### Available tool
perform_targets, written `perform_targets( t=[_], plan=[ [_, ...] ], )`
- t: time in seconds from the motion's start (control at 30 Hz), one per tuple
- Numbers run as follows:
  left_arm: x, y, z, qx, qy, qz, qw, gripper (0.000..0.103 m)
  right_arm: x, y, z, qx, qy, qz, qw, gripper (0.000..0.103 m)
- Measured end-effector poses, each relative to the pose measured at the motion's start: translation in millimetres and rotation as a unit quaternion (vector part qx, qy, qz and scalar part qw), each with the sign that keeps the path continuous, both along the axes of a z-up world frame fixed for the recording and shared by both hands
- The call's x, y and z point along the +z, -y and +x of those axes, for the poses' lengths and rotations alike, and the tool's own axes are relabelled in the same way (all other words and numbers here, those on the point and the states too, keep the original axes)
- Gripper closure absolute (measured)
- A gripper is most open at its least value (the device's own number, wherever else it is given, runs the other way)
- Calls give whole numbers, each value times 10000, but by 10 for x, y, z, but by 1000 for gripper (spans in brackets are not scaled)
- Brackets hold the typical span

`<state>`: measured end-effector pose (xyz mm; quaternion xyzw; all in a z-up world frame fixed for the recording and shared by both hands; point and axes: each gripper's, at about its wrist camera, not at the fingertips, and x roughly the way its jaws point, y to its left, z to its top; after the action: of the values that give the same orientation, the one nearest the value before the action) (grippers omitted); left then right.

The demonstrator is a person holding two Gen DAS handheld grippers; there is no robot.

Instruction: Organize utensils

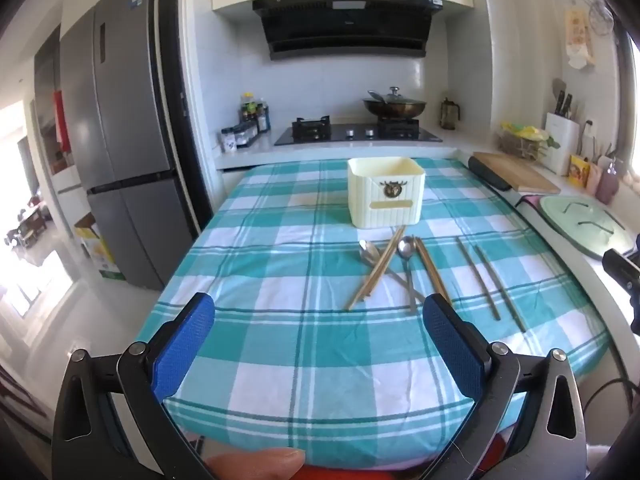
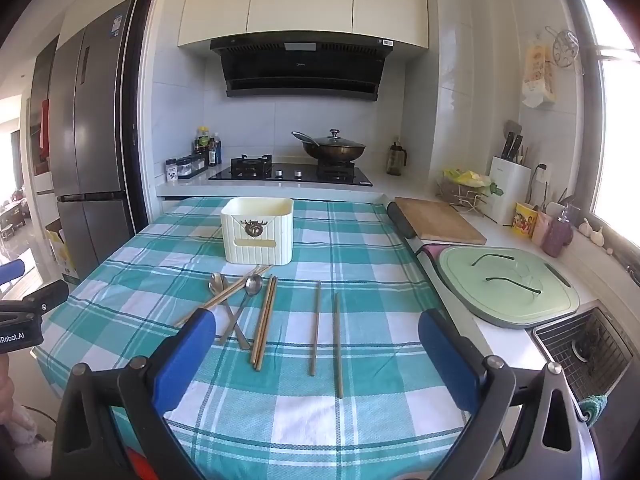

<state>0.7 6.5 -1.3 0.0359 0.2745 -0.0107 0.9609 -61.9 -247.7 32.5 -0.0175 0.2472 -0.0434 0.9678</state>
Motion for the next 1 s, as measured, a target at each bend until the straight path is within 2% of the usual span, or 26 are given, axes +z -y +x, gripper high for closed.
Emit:
perform_targets(
  t=[1.0],
  plan=[
    [-80, -54, -3, 18, -34, 7, 10000, 0, -46, 9, -4, 6, -24, 33, 10000, 0]
  ],
)
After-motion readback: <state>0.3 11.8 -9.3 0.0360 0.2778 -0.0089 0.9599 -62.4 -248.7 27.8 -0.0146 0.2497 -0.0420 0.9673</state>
